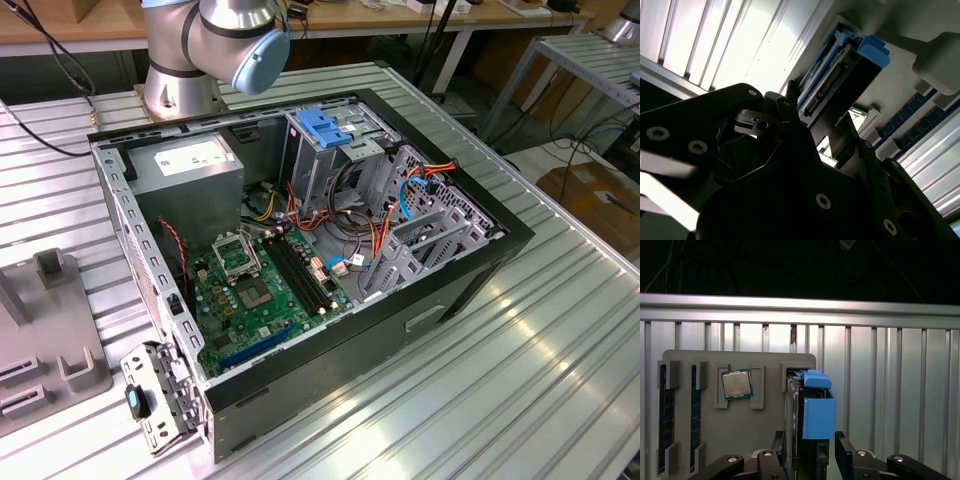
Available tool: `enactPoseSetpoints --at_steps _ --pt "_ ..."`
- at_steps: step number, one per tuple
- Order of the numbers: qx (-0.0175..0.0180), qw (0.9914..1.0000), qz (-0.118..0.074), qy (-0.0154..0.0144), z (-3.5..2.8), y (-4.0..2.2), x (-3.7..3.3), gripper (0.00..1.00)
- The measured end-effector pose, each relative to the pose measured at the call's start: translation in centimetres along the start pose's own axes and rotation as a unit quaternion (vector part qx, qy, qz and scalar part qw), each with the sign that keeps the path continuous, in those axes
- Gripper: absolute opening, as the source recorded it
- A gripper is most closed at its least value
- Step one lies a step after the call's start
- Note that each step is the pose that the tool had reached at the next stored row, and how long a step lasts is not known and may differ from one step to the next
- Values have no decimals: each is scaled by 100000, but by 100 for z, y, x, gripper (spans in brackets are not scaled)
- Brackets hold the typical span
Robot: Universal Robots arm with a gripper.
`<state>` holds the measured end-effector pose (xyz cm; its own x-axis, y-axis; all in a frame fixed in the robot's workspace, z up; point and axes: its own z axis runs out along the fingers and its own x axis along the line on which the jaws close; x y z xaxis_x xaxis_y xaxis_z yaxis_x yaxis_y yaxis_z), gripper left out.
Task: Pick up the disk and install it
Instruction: 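Pick up the disk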
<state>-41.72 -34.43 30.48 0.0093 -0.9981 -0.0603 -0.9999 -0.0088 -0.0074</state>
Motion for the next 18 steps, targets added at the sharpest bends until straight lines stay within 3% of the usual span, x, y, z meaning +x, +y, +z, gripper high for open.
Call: enactPoseSetpoints --at_steps 8,10,18 --pt "4 100000 2 2 0 0 2 51" --pt "-4 100000 1 10 -1 0 3 37" --pt "4 100000 3 -1 0 0 5 35"
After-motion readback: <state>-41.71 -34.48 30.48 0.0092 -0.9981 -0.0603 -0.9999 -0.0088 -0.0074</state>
